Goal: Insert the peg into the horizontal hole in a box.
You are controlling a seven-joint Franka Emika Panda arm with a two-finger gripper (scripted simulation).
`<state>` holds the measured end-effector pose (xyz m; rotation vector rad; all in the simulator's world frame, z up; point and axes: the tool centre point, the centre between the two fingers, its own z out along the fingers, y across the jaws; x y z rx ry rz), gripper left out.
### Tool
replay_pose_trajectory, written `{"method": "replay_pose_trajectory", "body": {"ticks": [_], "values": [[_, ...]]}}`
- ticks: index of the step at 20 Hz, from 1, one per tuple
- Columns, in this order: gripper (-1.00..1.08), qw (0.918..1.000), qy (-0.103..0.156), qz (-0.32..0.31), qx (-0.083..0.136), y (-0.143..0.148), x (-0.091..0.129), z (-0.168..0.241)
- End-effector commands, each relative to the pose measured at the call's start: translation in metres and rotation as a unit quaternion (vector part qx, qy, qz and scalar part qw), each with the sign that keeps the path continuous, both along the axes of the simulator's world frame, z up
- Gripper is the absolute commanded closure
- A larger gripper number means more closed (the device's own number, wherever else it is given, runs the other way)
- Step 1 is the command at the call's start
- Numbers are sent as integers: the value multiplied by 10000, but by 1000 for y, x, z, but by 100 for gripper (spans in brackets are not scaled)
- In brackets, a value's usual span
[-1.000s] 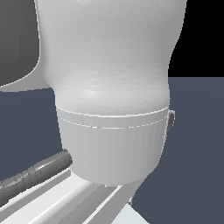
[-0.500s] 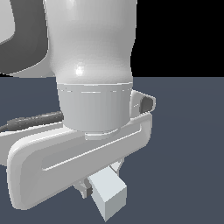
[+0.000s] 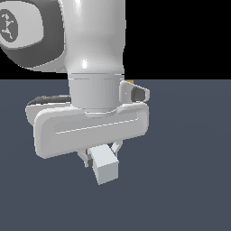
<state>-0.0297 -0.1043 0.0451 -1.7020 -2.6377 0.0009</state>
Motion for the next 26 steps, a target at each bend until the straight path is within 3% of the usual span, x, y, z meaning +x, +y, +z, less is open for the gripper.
{"method": "replay_pose_trajectory", "body": {"ticks": [1,12,26], "values": [[108,9997,-12,-241,-2,13,0,4],[108,9960,-12,-894,-4,50,4,12],[108,9949,-20,-1010,-1,56,7,14]]}}
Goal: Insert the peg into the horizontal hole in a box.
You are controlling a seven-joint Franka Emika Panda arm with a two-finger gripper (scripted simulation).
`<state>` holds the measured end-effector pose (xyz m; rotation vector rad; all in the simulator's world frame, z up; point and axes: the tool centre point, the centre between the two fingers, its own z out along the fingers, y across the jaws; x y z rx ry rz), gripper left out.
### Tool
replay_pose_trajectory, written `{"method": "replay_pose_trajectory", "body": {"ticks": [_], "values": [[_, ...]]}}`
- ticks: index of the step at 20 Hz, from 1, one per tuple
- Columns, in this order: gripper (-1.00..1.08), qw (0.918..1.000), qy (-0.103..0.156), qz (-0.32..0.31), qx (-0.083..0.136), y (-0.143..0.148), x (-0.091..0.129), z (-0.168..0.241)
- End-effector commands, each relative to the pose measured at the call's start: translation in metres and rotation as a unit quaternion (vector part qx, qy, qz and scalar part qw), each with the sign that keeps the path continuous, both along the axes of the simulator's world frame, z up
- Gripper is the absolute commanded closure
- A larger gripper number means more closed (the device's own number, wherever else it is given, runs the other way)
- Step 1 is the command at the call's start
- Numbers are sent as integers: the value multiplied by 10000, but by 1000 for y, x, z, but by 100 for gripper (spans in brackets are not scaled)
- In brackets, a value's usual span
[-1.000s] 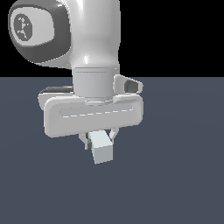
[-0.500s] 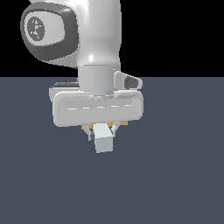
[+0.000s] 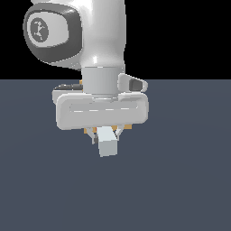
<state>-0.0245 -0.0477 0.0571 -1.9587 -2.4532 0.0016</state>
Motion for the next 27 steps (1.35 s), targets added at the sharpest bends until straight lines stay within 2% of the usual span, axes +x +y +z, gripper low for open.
{"method": "replay_pose_trajectory", "body": {"ticks": [1,9,20,27], "values": [[108,10000,-22,-4,0,0,2,2],[108,10000,-9,-3,0,10,-2,1],[108,10000,-20,-3,1,83,-19,2],[108,10000,-20,-3,1,101,-21,2]]}}
